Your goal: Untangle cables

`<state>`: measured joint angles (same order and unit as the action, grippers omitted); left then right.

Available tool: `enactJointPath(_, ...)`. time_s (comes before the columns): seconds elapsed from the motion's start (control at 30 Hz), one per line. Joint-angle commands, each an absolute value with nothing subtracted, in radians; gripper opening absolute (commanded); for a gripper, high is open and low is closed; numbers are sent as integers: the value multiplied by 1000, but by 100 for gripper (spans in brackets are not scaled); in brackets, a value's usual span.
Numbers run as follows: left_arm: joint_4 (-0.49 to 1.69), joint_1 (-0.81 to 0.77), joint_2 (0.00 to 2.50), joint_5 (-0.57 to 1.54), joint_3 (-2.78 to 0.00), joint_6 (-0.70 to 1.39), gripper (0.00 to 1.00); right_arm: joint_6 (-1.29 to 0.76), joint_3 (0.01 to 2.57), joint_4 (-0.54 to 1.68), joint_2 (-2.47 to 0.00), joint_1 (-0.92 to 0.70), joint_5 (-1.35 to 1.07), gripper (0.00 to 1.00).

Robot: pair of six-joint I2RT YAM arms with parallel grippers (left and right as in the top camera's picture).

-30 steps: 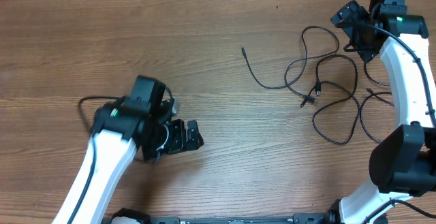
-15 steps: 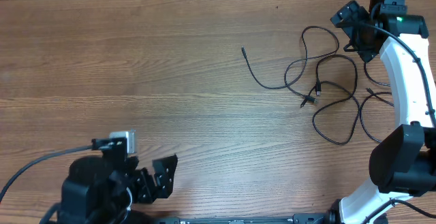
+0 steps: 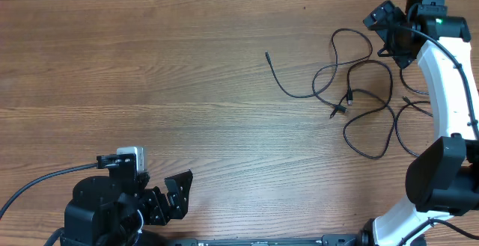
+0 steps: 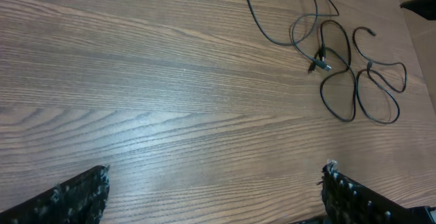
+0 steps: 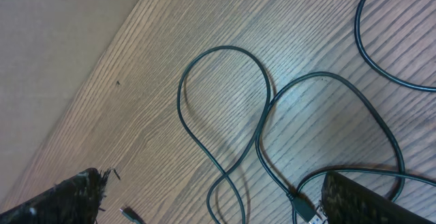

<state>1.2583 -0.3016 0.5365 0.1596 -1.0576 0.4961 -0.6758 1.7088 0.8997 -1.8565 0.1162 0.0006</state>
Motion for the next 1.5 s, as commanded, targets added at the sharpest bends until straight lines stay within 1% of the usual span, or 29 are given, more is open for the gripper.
enactJointPath(0.0, 1270, -310, 529, 144, -1067, 472, 99, -672, 1706, 896, -1860, 113, 9, 100)
enactJointPath(0.23, 1292, -310, 530, 123, -1054, 475, 99, -672, 1706, 896, -1860, 113, 9, 100)
enactJointPath(0.4, 1191, -321, 490, 119, -972, 478, 99, -672, 1706, 896, -1860, 113, 9, 100)
enactJointPath(0.57, 1106, -319, 372, 104, -807, 476, 99, -672, 1706, 896, -1860, 113, 9, 100)
enactJointPath(0.73, 1057, -305, 209, 131, -668, 511, 99, -672, 1706, 896, -1860, 113, 9, 100)
enactJointPath(1.0, 1057, -272, 19, 130, -638, 517, 99, -672, 1706, 896, -1860, 113, 9, 100)
enactJointPath(1.1, 1044, -265, 5, 122, -643, 517, 99, -672, 1706, 896, -1860, 113, 9, 100)
enactJointPath(1.3, 886, -255, 4, 64, -640, 518, 99, -672, 1706, 896, -1860, 113, 9, 100)
enactJointPath(1.47, 649, -221, 4, 22, -607, 517, 100, -672, 1706, 896, -1860, 113, 9, 100)
